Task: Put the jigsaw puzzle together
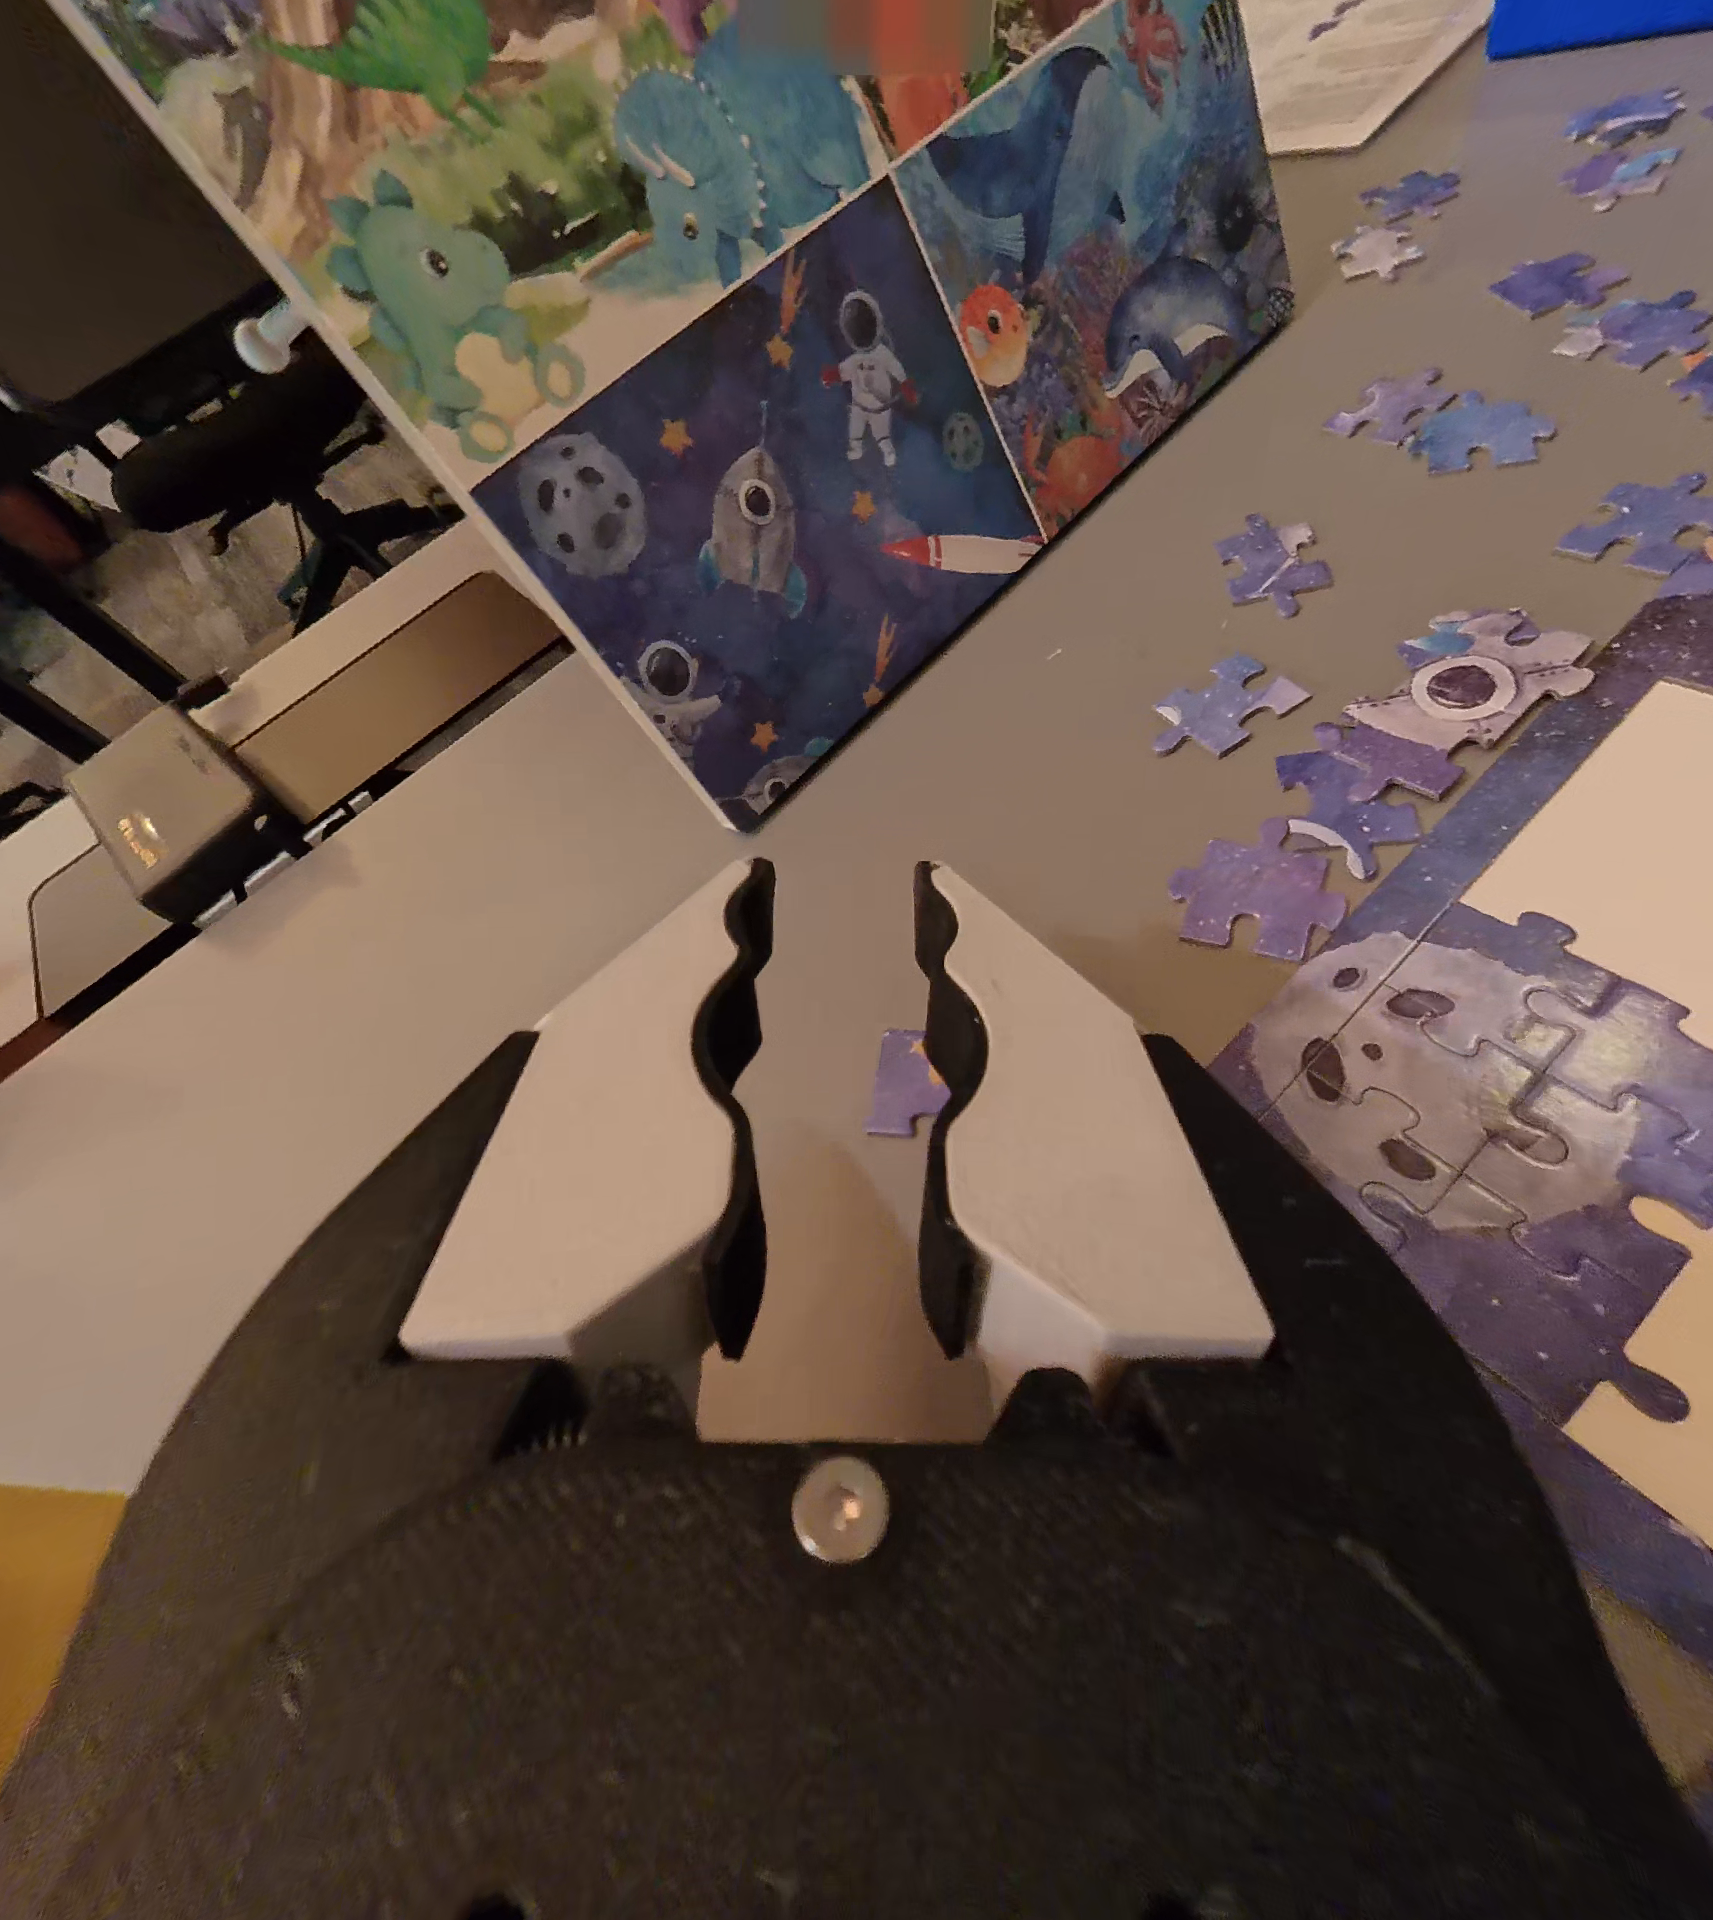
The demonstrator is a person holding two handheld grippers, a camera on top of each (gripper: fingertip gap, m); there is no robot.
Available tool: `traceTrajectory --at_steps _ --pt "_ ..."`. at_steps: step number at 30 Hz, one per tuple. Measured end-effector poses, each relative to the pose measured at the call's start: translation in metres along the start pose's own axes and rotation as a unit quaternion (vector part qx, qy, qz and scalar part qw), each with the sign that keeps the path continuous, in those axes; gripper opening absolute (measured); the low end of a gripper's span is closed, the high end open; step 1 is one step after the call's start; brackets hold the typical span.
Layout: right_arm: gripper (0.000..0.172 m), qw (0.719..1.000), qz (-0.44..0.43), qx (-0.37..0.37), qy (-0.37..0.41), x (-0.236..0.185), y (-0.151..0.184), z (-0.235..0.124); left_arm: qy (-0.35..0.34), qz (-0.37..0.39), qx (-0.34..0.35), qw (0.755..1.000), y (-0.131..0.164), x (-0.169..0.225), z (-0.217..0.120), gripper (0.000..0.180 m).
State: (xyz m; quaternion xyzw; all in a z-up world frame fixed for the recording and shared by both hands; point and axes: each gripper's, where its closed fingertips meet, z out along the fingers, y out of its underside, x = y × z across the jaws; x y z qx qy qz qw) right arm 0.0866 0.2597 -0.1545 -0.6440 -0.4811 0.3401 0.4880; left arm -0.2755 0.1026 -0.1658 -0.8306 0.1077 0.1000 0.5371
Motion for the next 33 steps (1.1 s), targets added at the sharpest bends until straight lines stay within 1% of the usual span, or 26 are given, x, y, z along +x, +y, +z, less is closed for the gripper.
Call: traceTrajectory --at_steps 5,13,18,23,28,33 --pt "0.006 0.998 0.049 0.031 -0.014 0.007 -0.006 -0.007 0.004 -0.019 0.008 1.0 -0.001 -0.003 -0.001 0.027" --pt "0.006 1.0 0.016 -0.009 0.017 0.012 0.006 -0.001 0.009 -0.005 0.014 1.0 -0.008 0.003 -0.001 0.027" --pt "0.006 1.0 0.012 -0.022 0.018 0.011 0.009 0.001 0.015 -0.001 0.019 1.0 -0.012 0.007 -0.001 0.027" --pt "0.013 0.995 -0.025 -0.092 0.023 0.005 0.028 0.015 0.02 -0.002 0.016 1.0 -0.01 0.01 0.001 0.027" --pt "0.015 0.98 -0.083 -0.174 0.047 0.004 0.052 0.029 0.019 -0.004 0.016 1.0 -0.01 0.009 0.001 0.027" --pt "0.012 0.972 -0.106 -0.198 0.072 0.009 0.058 0.034 0.018 0.001 0.013 1.0 -0.01 0.01 0.002 0.027"
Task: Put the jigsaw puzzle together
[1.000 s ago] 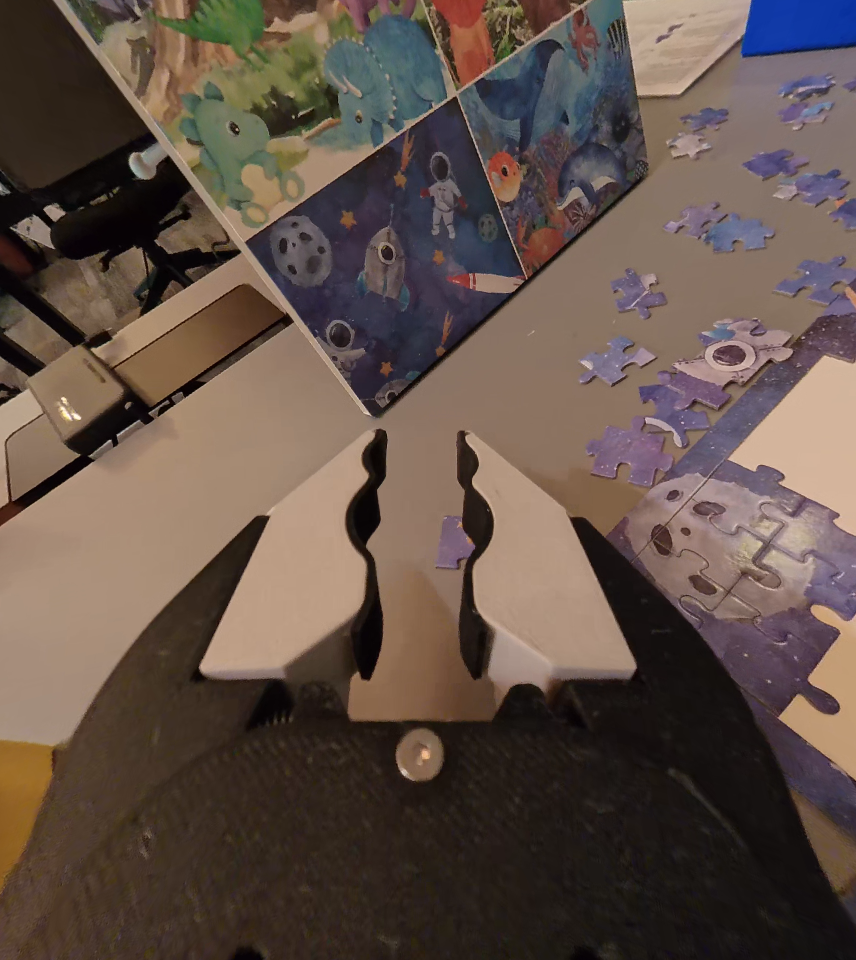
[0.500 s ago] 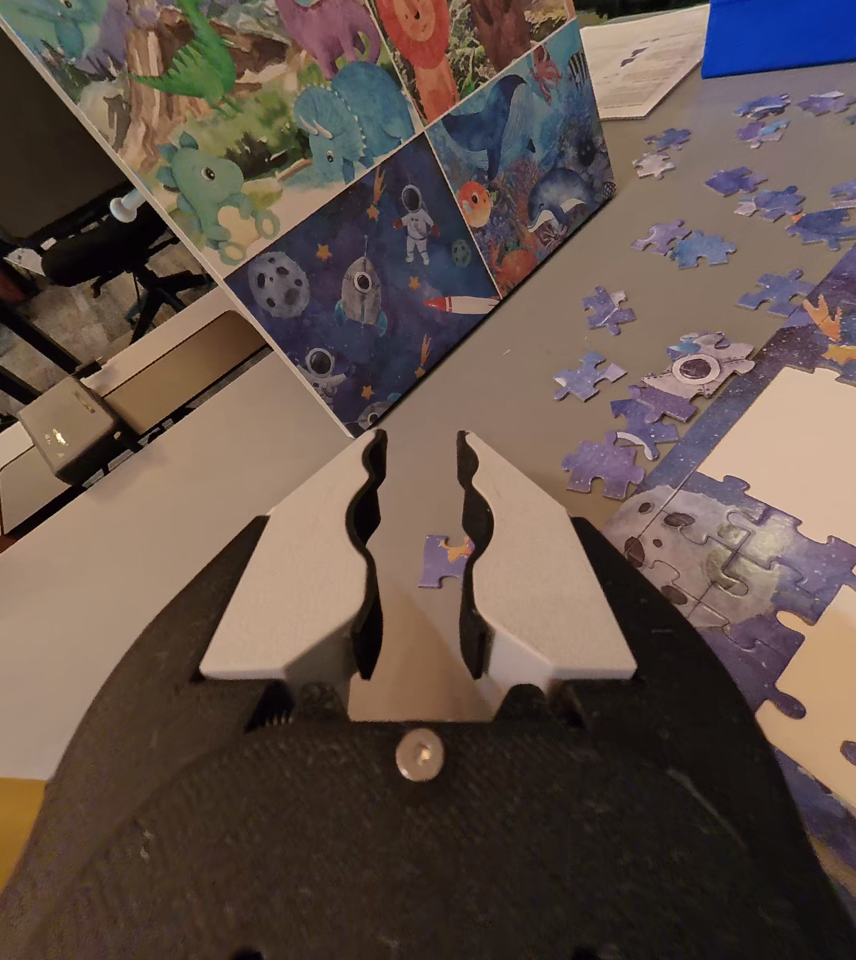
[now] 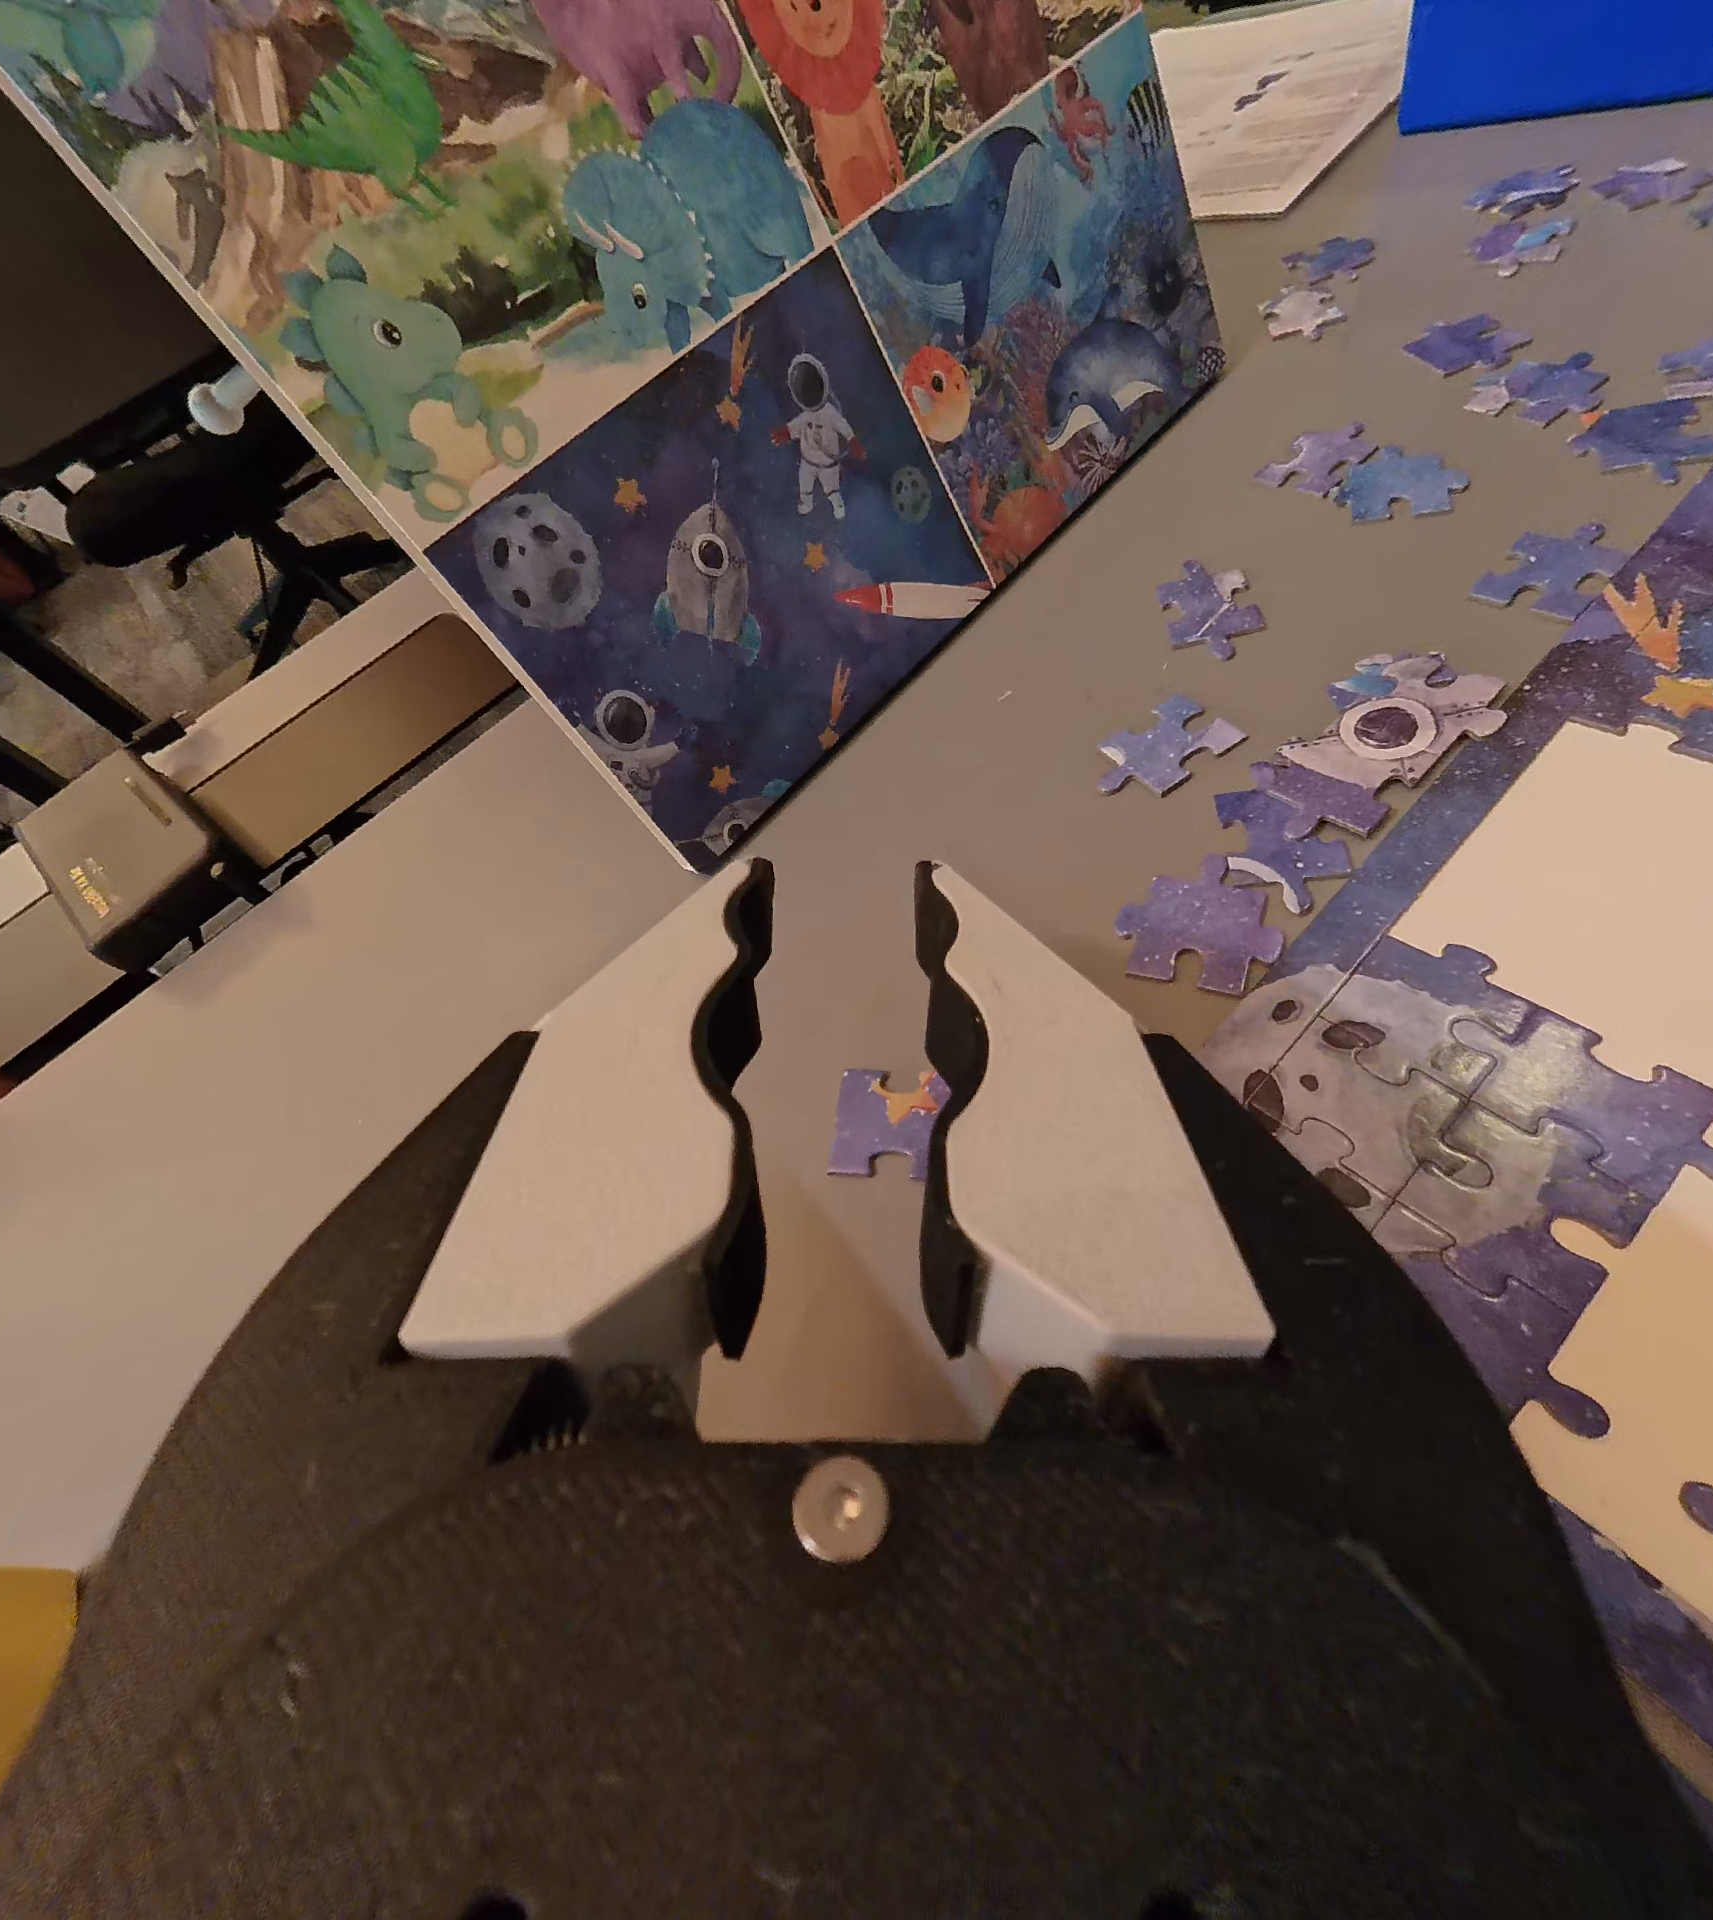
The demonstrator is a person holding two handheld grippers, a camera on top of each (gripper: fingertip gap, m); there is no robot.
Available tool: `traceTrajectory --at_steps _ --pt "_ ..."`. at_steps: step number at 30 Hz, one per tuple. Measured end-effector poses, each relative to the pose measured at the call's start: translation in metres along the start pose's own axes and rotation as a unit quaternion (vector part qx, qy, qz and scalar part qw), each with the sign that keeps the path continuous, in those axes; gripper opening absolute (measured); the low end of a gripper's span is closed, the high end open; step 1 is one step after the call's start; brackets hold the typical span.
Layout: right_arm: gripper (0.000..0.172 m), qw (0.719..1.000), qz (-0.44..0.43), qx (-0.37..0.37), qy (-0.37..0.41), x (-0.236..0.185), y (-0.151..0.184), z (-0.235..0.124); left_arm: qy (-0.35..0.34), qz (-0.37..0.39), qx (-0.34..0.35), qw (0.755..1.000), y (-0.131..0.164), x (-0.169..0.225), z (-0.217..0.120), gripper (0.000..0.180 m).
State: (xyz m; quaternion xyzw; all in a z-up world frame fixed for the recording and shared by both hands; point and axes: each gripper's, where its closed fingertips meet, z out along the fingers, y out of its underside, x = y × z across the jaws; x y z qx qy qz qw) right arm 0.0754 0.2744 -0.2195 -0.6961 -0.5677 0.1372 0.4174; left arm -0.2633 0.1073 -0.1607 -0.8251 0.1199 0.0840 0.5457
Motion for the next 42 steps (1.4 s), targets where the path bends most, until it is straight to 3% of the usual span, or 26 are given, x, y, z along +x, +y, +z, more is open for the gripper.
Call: traceTrajectory --at_steps 18,35,42 --pt "0.002 0.997 0.044 -0.03 0.052 0.022 0.009 0.004 0.005 0.001 -0.004 1.0 0.001 0.003 0.003 0.027" --pt "0.003 0.994 0.086 0.052 0.05 0.031 -0.007 -0.016 -0.007 -0.003 0.004 1.0 -0.001 -0.003 -0.002 0.027" --pt "0.004 0.991 0.091 0.086 0.056 0.033 -0.013 -0.026 -0.02 -0.002 0.036 0.999 -0.011 -0.009 -0.012 0.011"
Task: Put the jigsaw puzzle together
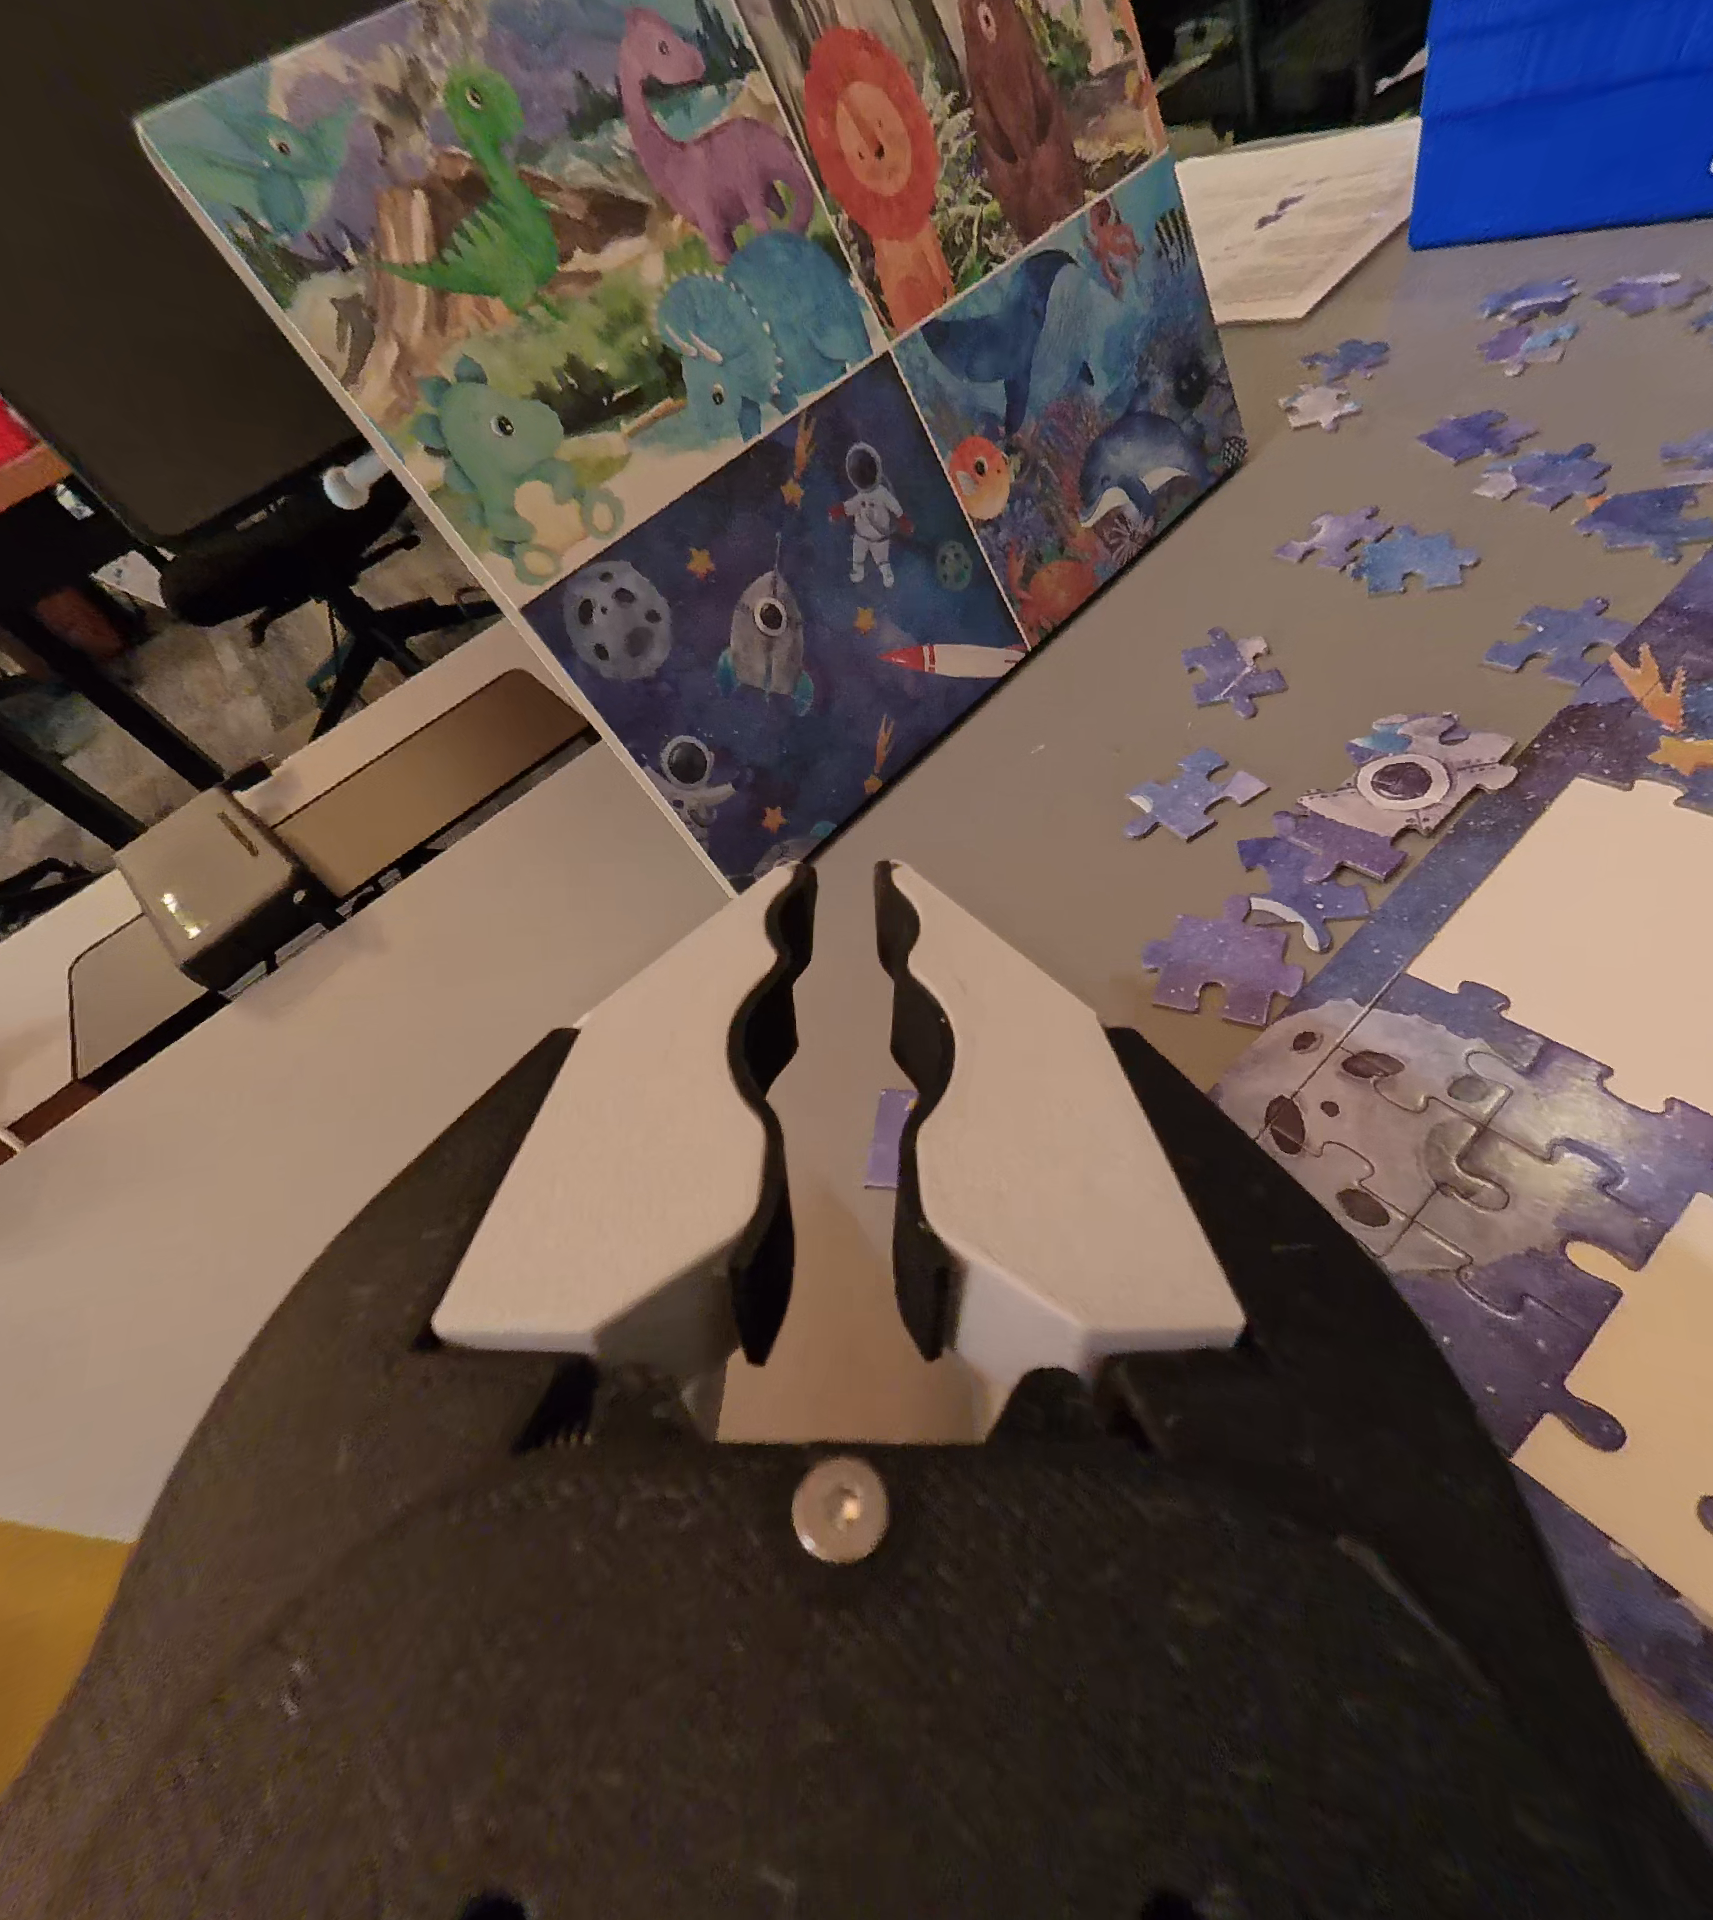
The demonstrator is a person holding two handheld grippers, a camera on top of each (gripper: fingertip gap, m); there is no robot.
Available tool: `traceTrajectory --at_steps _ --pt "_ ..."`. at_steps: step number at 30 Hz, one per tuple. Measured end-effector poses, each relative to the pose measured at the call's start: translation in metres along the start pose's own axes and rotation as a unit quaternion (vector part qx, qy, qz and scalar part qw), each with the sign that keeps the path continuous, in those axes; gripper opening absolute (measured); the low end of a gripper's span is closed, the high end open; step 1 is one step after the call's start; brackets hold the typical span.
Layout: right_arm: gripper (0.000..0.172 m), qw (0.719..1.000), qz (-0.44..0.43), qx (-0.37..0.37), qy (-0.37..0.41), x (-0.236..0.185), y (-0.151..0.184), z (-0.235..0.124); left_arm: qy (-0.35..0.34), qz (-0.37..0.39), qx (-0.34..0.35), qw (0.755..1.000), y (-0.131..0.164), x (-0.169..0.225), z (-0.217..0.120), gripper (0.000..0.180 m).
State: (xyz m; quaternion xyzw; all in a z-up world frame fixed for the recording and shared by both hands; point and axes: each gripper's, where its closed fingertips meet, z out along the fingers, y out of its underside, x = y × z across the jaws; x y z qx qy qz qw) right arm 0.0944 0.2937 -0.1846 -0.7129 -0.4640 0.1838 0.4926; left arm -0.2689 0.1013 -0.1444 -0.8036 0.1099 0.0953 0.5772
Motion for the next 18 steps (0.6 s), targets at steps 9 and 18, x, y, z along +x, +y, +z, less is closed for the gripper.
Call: traceTrajectory --at_steps 9,18 --pt "0.007 0.997 0.054 0.051 -0.013 0.011 -0.011 -0.015 0.0 -0.012 -0.012 1.0 0.007 -0.004 0.002 0.01" --pt "0.009 0.994 0.073 0.077 -0.034 0.009 -0.018 -0.021 -0.001 -0.015 -0.018 1.0 0.011 -0.004 0.004 0.011"
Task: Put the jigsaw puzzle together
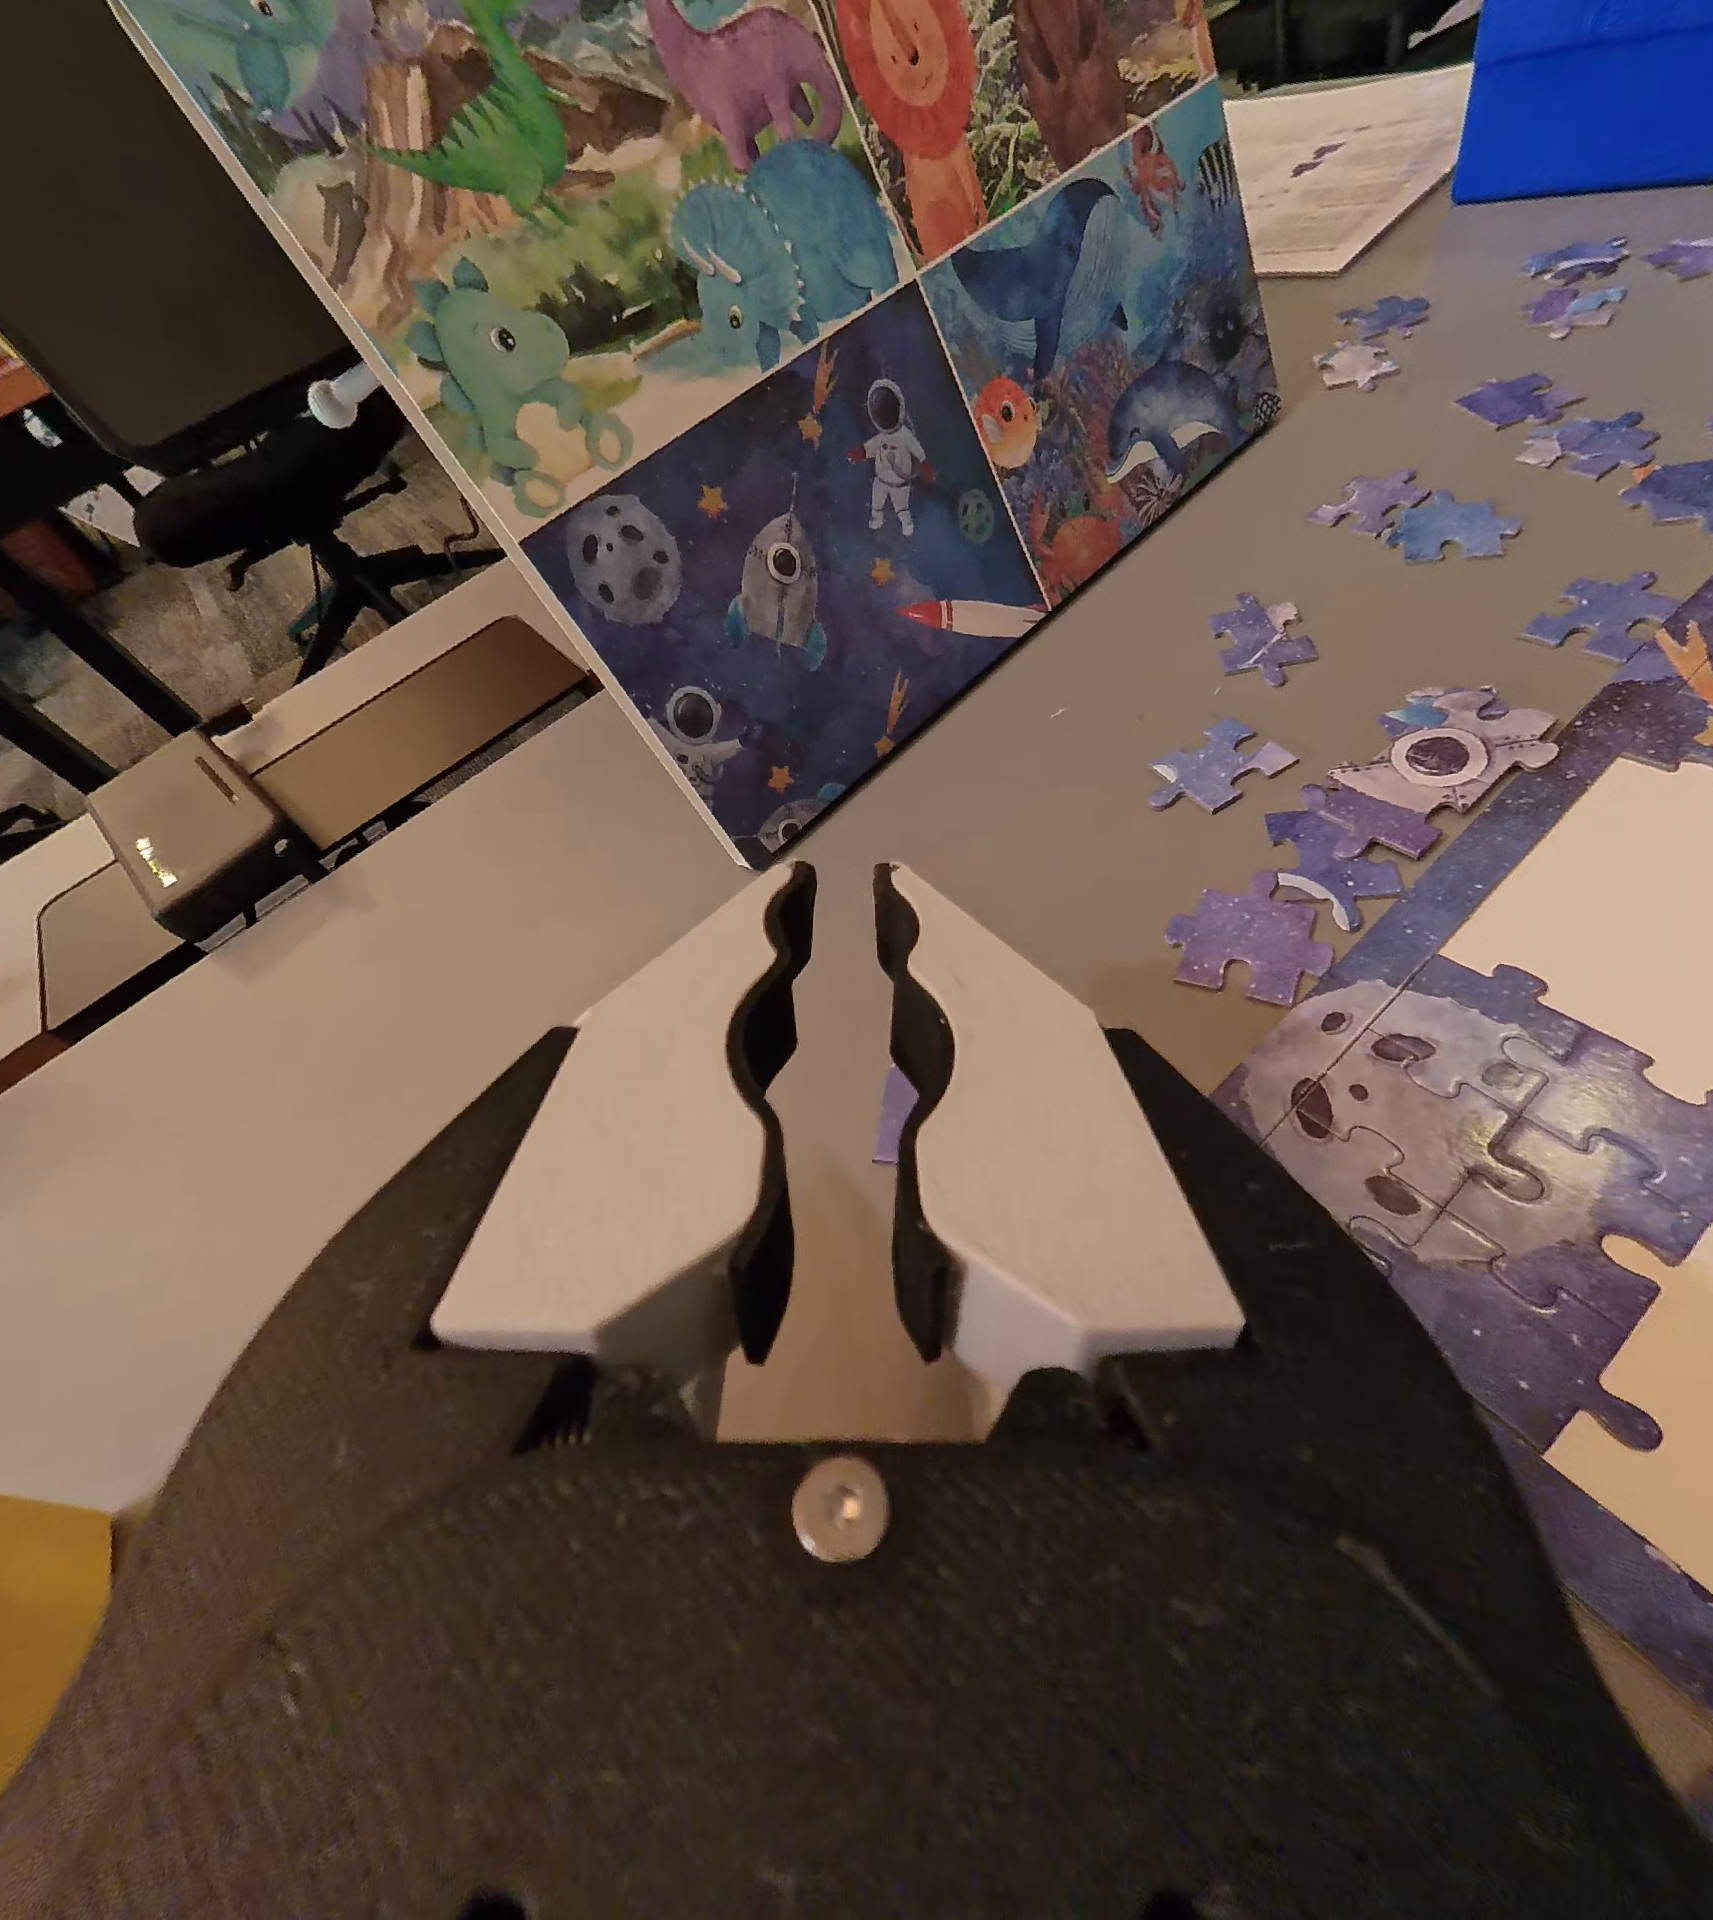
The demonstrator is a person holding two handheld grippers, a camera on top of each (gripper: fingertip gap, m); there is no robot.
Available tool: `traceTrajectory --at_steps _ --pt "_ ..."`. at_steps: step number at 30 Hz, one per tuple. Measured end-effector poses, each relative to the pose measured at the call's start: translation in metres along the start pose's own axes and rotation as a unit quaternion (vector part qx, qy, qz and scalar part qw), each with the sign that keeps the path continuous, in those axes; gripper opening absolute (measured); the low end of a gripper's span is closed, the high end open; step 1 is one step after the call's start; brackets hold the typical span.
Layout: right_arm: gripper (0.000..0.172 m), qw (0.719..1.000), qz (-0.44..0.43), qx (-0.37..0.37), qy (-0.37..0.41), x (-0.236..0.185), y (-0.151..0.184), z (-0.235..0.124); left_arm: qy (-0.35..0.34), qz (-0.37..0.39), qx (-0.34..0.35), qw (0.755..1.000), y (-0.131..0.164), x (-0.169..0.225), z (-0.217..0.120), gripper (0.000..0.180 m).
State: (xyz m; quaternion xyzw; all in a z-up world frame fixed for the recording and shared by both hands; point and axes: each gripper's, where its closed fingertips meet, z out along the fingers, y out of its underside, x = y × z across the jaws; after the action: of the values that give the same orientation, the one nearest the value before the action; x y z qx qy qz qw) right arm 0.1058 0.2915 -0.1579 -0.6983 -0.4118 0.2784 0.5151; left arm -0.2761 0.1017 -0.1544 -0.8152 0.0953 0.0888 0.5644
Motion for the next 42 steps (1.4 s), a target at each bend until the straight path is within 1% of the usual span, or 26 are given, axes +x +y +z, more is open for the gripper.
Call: traceTrajectory --at_steps 5,15,24,29,32,37,42 --pt "0.01 1.0 -0.012 -0.01 0.003 -0.001 0.004 0.003 -0.007 -0.003 -0.002 1.0 0.001 -0.003 -0.001 0.012" --pt "0.013 0.999 -0.025 -0.029 -0.001 -0.005 0.009 0.007 -0.019 -0.033 -0.012 0.999 0.008 -0.016 -0.002 0.014" --pt "0.016 0.999 -0.033 -0.024 -0.033 -0.023 0.006 0.009 -0.014 -0.02 -0.019 1.0 0.005 -0.01 -0.001 0.015" --pt "0.017 0.998 -0.034 -0.019 -0.046 -0.031 0.004 0.009 -0.006 -0.046 -0.026 0.999 0.011 -0.014 0.0 0.014" --pt "0.017 0.998 -0.029 -0.017 -0.047 -0.031 0.004 0.009 0.006 -0.06 -0.028 0.998 0.012 -0.013 0.001 0.013" --pt "0.018 0.998 -0.013 -0.017 -0.051 -0.029 0.004 0.009 0.001 -0.044 -0.033 0.998 0.009 -0.014 -0.002 0.014" --pt "0.018 0.999 -0.024 -0.031 -0.035 -0.023 0.008 0.012 -0.003 -0.049 -0.026 0.998 0.006 -0.018 -0.006 0.014"
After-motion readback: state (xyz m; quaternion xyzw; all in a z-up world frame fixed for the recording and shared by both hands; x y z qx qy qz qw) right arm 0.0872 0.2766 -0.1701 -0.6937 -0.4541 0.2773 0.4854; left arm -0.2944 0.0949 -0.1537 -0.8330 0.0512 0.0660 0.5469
